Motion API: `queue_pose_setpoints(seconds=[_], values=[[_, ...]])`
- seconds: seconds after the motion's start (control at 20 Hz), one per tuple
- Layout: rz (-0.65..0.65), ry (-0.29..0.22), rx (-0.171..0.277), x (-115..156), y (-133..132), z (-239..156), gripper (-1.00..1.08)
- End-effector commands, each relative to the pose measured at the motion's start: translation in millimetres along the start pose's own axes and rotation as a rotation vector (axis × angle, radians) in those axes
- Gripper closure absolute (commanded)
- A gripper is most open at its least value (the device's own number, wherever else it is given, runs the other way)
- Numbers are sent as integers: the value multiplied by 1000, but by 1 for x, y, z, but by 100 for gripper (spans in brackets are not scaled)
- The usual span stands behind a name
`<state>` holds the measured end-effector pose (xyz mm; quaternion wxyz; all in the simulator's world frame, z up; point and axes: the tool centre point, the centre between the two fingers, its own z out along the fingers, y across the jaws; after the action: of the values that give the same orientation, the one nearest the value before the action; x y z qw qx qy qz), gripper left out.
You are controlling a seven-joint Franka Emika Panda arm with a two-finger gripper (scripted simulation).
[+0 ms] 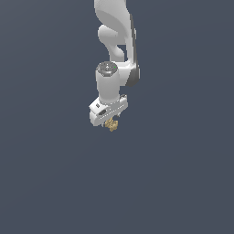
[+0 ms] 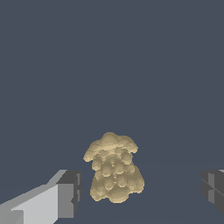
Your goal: Pick up the object and move it to a goal position.
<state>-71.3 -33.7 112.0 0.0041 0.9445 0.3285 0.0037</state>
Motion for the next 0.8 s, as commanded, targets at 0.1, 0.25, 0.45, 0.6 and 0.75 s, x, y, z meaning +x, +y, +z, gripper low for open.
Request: queue_pose_setpoints(seconds=[0.1,0.25,0.45,0.6,0.75], values=[[-90,-2,5,-9,-8,7,-92],[-132,-2,7,-14,-12,11,-92],[-170,-3,10,-18,-16,14,-92],[-184,-3,10,-19,-17,15,-92],[-183,-3,10,-19,-17,15,-92]])
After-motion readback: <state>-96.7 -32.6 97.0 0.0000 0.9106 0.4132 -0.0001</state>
